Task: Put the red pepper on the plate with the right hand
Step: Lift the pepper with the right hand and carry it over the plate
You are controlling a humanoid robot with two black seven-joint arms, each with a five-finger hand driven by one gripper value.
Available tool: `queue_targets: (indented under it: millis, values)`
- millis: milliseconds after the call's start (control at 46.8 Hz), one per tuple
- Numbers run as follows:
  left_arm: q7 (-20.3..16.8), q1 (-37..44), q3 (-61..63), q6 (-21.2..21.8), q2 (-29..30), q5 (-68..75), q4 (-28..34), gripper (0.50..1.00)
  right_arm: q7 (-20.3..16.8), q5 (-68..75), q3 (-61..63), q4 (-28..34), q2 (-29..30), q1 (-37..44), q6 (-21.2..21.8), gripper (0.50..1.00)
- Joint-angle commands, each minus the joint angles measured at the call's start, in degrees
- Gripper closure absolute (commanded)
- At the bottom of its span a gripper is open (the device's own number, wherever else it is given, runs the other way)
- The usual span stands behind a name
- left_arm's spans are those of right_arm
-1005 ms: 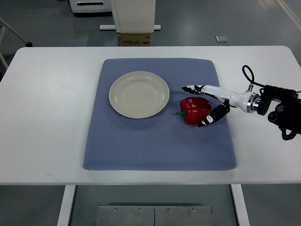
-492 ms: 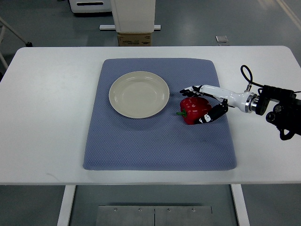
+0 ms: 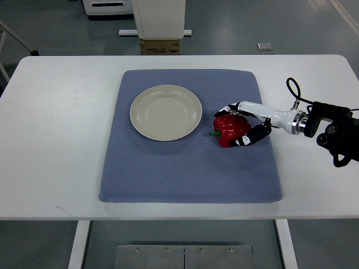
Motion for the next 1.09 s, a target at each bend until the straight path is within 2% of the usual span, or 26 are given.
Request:
queue_targets:
  millis: [0, 128, 150, 342, 641, 898, 1069]
  values:
    - [0.01, 0.00, 0.00, 0.00, 0.00, 0.00, 0.00, 0.500, 0.00, 0.00, 0.02, 0.00, 0.18, -0.03, 0.00, 0.824]
    - [0.01, 0.00, 0.00, 0.00, 0.00, 0.00, 0.00, 0.500, -0.09, 0.09, 0.10, -0.09, 0.35, 0.05, 0.09, 0.994]
    - [0.01, 0.00, 0.00, 0.00, 0.00, 0.00, 0.00, 0.500, -0.18, 0.09, 0.10, -0.09, 0.35, 0.05, 0.09, 1.000]
    - [0.01, 0.00, 0.00, 0.00, 0.00, 0.00, 0.00, 0.500, -1.32, 0.44, 0.81, -0.09, 0.44, 1.19, 0.09, 1.000]
    - [0.01, 0.00, 0.00, 0.00, 0.00, 0.00, 0.00, 0.500, -8.17, 1.23, 6.43, -0.09, 2.63, 3.48, 0.53, 1.000]
    - [0.01, 0.00, 0.00, 0.00, 0.00, 0.00, 0.00, 0.500, -12.66, 1.23, 6.87, -0.09, 8.35, 5.59, 0.53, 1.000]
    - [0.01, 0.00, 0.00, 0.00, 0.00, 0.00, 0.00, 0.500, -13.54, 1.23, 6.61, -1.40, 12.21, 7.26, 0.35, 1.000]
